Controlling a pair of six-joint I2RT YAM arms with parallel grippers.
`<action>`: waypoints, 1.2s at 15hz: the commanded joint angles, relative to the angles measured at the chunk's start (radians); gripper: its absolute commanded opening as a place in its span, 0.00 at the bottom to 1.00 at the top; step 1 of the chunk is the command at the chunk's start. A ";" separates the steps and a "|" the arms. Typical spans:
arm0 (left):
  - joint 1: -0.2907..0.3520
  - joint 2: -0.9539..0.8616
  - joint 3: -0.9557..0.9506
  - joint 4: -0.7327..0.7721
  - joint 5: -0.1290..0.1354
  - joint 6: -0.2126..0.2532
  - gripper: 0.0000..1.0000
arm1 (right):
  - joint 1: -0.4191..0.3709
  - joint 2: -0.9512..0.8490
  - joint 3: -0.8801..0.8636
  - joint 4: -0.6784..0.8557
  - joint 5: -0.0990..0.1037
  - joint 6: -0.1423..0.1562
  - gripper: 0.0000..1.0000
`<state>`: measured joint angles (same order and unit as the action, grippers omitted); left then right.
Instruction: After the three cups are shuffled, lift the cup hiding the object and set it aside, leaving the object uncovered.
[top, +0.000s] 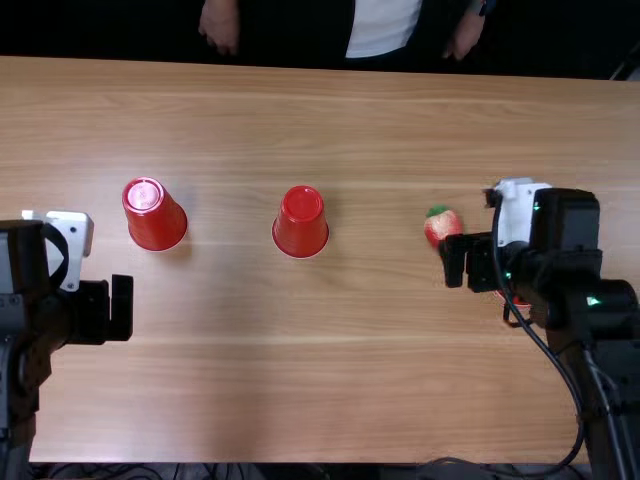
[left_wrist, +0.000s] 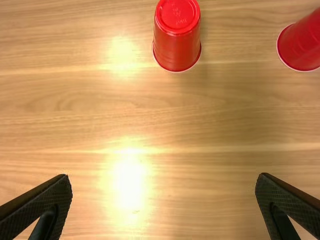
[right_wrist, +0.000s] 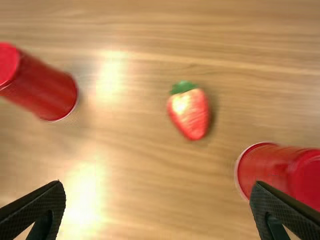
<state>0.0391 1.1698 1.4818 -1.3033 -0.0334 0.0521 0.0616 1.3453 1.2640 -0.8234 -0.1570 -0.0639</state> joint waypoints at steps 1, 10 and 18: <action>-0.004 -0.033 -0.031 0.002 0.008 0.001 1.00 | 0.030 -0.032 0.021 -0.019 -0.001 0.038 1.00; -0.002 -0.259 -0.285 0.029 0.019 -0.001 1.00 | 0.035 -0.354 -0.163 -0.081 0.021 0.066 1.00; 0.004 -0.708 -0.819 0.387 0.009 -0.133 1.00 | -0.068 -0.950 -0.589 0.093 0.021 0.058 1.00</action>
<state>0.0395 0.4763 0.6823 -0.9241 -0.0227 -0.0608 0.0082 0.4267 0.6857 -0.7391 -0.1413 -0.0029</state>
